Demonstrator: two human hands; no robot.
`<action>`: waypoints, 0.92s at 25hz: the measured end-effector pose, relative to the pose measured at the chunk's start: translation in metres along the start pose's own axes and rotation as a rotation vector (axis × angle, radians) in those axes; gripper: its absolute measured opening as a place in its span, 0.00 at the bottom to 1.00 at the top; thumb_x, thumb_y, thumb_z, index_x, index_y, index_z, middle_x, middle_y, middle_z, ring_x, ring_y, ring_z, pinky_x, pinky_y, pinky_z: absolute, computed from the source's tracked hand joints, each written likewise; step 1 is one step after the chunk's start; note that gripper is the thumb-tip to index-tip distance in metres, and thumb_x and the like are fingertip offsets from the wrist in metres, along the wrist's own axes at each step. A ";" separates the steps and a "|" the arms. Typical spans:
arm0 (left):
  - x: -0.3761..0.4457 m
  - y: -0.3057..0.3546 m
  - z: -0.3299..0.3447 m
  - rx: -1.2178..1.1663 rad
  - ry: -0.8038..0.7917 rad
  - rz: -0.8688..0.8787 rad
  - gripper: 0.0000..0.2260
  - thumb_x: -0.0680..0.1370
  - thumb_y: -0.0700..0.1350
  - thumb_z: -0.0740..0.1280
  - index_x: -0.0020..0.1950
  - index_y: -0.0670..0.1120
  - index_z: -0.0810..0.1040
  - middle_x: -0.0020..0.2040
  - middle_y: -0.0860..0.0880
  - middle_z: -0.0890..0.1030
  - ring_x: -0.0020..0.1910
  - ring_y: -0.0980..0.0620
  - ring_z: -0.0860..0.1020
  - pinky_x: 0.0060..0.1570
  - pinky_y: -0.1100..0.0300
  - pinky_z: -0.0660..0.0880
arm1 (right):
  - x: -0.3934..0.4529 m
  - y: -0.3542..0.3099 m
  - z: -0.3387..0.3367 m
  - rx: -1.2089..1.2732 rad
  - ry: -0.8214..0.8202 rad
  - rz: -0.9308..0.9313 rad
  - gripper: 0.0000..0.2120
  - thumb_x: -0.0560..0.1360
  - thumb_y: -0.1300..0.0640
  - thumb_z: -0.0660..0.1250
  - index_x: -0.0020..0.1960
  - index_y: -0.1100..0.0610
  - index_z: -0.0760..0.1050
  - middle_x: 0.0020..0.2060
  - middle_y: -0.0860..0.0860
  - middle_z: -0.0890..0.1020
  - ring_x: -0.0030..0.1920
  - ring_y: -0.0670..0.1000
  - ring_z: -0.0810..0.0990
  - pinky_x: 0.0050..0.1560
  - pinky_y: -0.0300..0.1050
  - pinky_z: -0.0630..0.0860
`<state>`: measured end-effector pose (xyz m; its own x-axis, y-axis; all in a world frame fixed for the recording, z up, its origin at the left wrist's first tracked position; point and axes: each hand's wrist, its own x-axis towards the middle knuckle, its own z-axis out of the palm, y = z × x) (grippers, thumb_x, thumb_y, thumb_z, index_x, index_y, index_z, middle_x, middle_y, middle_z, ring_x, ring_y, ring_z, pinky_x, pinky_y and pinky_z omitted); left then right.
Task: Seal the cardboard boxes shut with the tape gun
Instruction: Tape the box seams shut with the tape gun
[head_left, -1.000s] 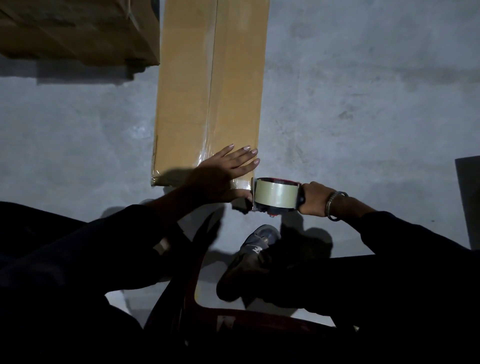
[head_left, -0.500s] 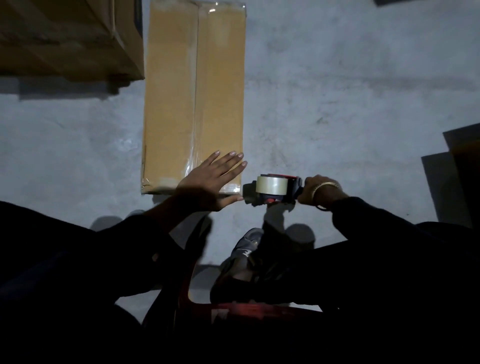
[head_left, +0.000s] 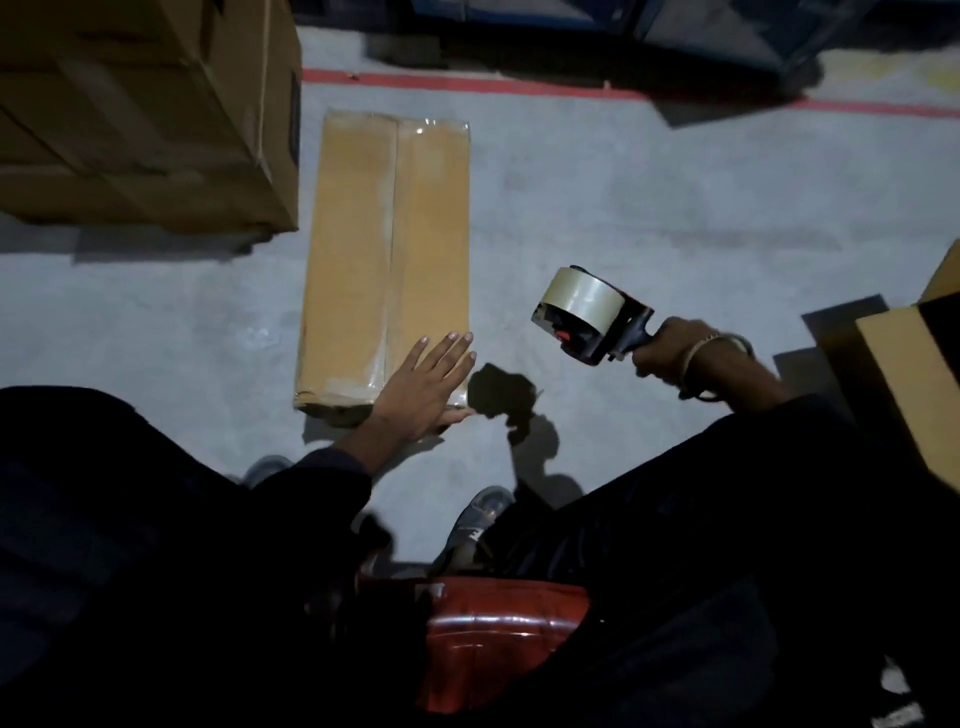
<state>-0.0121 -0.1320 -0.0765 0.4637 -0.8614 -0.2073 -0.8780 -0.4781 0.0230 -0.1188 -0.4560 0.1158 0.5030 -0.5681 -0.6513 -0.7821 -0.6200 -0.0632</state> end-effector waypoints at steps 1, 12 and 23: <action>-0.001 0.001 -0.004 -0.018 -0.025 -0.011 0.42 0.80 0.74 0.44 0.86 0.48 0.49 0.86 0.43 0.43 0.85 0.42 0.44 0.80 0.38 0.48 | -0.005 0.001 0.006 0.094 0.028 0.002 0.14 0.63 0.47 0.71 0.38 0.58 0.83 0.32 0.56 0.85 0.35 0.58 0.86 0.37 0.58 0.86; -0.106 -0.066 -0.006 -0.811 0.122 -1.061 0.43 0.82 0.66 0.60 0.85 0.43 0.43 0.84 0.35 0.49 0.84 0.38 0.48 0.79 0.38 0.52 | 0.023 -0.066 0.099 0.859 0.002 0.147 0.20 0.65 0.46 0.74 0.47 0.60 0.78 0.34 0.56 0.79 0.36 0.57 0.78 0.44 0.54 0.82; -0.094 -0.069 0.015 -1.159 0.275 -1.101 0.27 0.86 0.48 0.62 0.80 0.38 0.57 0.74 0.36 0.63 0.73 0.38 0.67 0.74 0.47 0.65 | 0.115 -0.064 0.216 0.531 0.130 0.309 0.31 0.84 0.47 0.59 0.75 0.70 0.61 0.72 0.65 0.70 0.71 0.66 0.72 0.67 0.59 0.70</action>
<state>0.0033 -0.0159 -0.0733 0.8916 0.0255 -0.4521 0.3730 -0.6074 0.7014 -0.0909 -0.3647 -0.1186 0.2385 -0.7599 -0.6046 -0.9579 -0.0817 -0.2753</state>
